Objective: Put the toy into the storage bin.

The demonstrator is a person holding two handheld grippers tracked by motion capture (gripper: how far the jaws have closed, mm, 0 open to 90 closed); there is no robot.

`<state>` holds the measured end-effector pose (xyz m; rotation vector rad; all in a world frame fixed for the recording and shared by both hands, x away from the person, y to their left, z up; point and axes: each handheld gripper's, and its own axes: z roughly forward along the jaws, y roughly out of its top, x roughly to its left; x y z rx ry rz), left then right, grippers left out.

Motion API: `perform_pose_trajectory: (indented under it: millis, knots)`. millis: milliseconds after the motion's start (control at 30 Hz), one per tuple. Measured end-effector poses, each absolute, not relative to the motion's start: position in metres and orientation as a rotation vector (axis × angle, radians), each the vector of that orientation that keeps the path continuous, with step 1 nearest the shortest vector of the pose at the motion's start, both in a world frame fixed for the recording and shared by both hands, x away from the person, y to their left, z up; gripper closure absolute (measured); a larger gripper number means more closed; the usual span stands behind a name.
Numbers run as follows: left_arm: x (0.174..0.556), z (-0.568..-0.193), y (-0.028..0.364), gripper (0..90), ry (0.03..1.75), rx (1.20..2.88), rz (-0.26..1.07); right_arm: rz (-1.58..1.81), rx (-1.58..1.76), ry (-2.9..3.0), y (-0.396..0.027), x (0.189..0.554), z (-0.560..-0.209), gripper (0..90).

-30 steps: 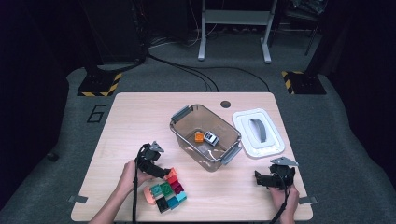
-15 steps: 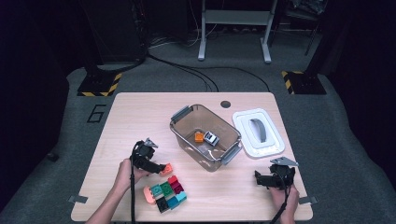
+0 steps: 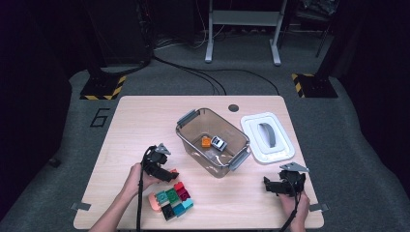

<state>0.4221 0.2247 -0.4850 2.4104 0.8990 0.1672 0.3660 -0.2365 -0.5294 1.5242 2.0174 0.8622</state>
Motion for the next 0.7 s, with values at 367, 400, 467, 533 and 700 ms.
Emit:
perform_pose_trajectory:
  millis: [367,400,467,533,700]
  knots:
    - [0.420,-0.487,0.213,42.5,0.837,2.460,0.184,0.863,1.525,2.018,-0.237,0.366,-0.529,0.0]
    - [0.420,-0.487,0.212,44.2,0.823,2.479,0.175,0.863,1.525,2.018,-0.237,0.366,-0.529,0.0]
    - [0.419,-0.487,0.211,48.4,0.821,2.482,0.181,0.863,1.525,2.018,-0.237,0.366,-0.529,0.0]
    - [0.419,-0.488,0.210,51.9,0.814,2.486,0.178,0.863,1.526,2.017,-0.237,0.366,-0.529,0.0]
    - [0.420,-0.490,0.211,56.8,0.789,2.482,0.157,0.864,1.524,2.017,-0.237,0.366,-0.529,0.2]
